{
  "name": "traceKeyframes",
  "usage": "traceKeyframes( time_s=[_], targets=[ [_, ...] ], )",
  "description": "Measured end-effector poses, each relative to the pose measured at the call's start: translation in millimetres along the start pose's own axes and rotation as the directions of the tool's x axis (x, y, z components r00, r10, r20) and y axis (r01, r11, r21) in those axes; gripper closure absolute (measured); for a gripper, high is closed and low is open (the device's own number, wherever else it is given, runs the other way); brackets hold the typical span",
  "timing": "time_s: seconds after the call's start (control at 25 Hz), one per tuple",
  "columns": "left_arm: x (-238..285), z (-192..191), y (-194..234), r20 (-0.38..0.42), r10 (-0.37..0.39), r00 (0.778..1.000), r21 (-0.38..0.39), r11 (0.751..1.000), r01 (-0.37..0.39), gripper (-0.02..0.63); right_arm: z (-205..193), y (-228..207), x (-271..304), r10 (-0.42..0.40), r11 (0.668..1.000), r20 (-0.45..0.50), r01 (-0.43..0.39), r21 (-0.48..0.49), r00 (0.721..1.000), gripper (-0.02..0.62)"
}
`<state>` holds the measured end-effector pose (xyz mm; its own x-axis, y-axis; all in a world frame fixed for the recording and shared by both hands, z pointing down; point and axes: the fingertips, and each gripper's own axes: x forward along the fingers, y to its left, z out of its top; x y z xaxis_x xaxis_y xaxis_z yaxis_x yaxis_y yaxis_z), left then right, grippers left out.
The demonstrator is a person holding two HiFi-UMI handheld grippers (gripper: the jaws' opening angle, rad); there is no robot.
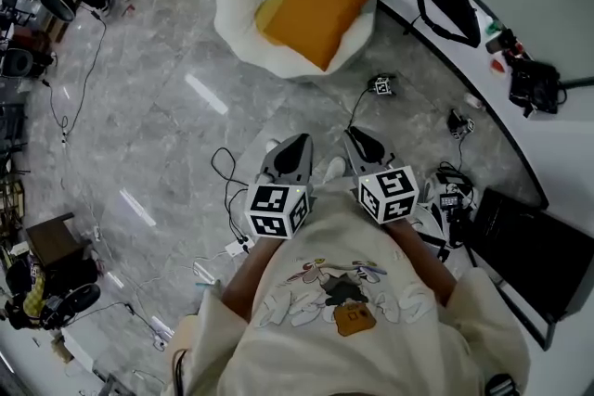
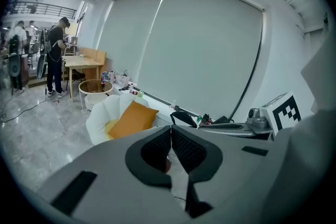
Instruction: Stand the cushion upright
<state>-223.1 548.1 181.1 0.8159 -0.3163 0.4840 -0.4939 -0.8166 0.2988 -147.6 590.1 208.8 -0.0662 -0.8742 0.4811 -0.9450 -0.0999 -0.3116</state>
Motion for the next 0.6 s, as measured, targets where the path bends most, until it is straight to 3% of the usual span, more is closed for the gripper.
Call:
traceKeyframes(
  time_s=[0.24,0.6],
  targets=[
    [6.3,-3.5,5.7,-0.035,0.005,0.999,-0.009,1.0,-0.005,0.594,-12.0,-13.6,5.5,-0.013,0.995,-0.033,0.017,0.094,0.999,0.531],
    [65.5,16.0,23.1,-0.062,-0.074,0.995,-0.046,0.996,0.071,0.594,4.9,-51.1,37.2,-0.089,0.992,-0.069,0.095,0.086,0.994,0.531]
  ],
)
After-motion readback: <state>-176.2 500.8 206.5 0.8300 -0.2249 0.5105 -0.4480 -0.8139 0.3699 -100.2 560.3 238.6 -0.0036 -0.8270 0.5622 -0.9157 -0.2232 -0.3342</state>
